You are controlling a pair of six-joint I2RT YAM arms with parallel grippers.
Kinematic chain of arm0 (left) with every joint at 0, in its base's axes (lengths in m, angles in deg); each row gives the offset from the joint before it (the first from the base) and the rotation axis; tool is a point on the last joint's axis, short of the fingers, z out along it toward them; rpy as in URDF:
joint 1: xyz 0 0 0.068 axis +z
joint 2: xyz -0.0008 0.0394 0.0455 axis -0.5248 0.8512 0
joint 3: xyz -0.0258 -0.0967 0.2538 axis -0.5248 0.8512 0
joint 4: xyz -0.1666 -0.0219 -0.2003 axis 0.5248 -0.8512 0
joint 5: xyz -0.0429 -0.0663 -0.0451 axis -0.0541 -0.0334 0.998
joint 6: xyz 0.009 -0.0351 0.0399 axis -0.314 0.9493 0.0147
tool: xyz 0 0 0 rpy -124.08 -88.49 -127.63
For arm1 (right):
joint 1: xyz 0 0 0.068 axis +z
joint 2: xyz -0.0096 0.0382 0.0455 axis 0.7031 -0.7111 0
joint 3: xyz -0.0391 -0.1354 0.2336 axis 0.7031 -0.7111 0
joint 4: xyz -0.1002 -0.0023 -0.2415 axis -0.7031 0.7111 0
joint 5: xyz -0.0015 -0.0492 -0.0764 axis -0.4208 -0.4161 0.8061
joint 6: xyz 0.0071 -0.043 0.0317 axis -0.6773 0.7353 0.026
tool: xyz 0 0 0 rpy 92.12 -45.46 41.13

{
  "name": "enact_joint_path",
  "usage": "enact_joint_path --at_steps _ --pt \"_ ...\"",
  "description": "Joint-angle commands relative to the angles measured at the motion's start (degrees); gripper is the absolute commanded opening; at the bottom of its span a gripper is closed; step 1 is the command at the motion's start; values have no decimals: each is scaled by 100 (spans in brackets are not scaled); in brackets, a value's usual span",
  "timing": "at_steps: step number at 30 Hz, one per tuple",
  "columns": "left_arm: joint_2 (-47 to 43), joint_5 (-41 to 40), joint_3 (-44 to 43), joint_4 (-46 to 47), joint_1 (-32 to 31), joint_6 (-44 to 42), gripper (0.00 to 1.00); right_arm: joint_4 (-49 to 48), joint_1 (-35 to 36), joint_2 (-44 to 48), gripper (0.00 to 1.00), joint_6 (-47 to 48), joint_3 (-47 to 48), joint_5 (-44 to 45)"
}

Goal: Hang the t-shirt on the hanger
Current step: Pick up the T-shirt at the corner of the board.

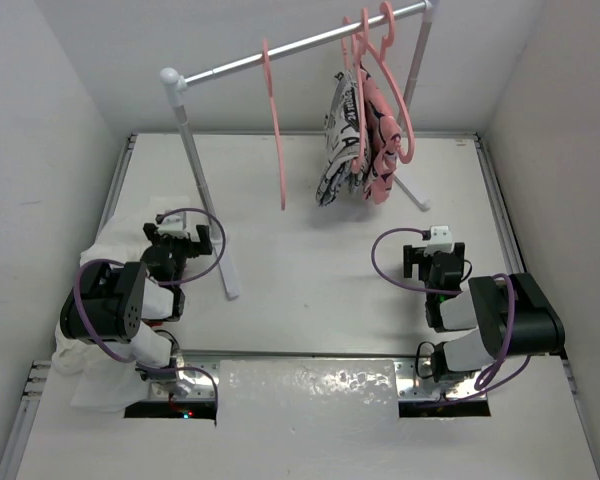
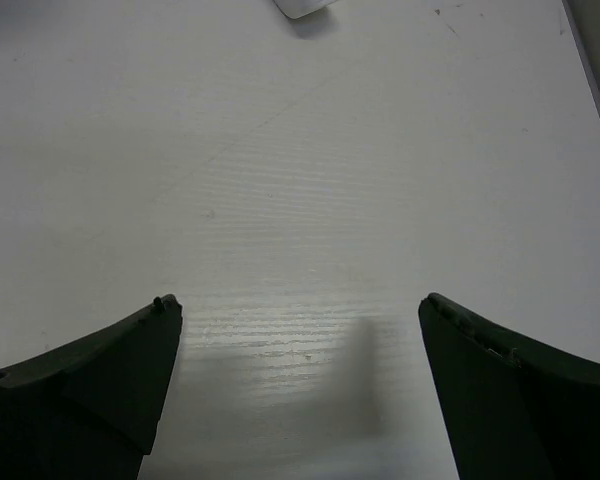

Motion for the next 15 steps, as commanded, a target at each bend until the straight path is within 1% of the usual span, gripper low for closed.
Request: enact_joint_path --at_steps 1,7,8,9,10,11,12,13,15 --pt "-40 -10 -94 367 20 62 100 -187 -13 -2 99 6 143 -101" --pt "-93 -107 -85 288 -24 44 100 -187 -13 -11 99 -3 152 -101" --pt "-223 -281 -111 349 -24 166 100 -179 -13 -2 99 -3 152 -110" --pt "-416 -1048 -164 -172 -24 454 100 -170 -22 -2 99 -3 152 -119" --pt "-636 -1247 -243 -499 -33 483 100 -178 -22 -2 99 -3 152 -119" --pt "-1082 -1310 -383 -868 -24 414 100 -178 -22 -2 99 -3 152 -119" --pt "-1304 -1128 -445 -1707 -24 13 100 -170 -13 -2 99 -3 152 -119" --pt "-1732 -1013 -489 -2090 -24 -148 100 -178 -22 -2 99 -3 152 -127" --pt "-2174 -898 -341 -2679 -24 -316 100 -178 -22 -2 99 -3 143 -127"
